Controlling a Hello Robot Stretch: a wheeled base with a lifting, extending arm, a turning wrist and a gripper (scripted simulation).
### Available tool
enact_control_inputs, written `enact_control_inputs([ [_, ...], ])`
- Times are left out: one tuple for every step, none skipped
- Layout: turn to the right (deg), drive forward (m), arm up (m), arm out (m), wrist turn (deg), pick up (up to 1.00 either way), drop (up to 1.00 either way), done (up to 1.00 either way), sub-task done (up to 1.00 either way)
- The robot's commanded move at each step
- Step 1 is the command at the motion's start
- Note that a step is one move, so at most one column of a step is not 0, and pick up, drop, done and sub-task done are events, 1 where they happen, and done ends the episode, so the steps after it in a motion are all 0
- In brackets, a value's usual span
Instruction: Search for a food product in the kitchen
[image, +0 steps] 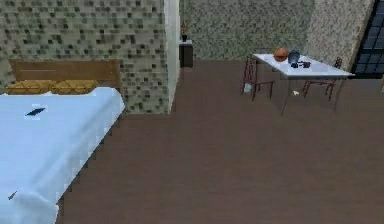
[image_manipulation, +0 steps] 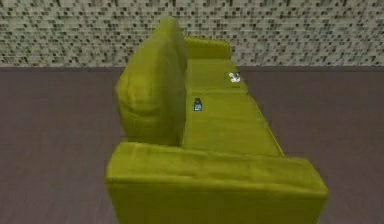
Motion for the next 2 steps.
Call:
enact_control_inputs([
  [0.0, 0.50, 0.00, 0.00, 0.0, 0.00, 0.00, 0.00, 0.00],
  [39.0, 0.00, 0.00, 0.00, 0.0, 0.00, 0.00, 0.00, 0.00],
])
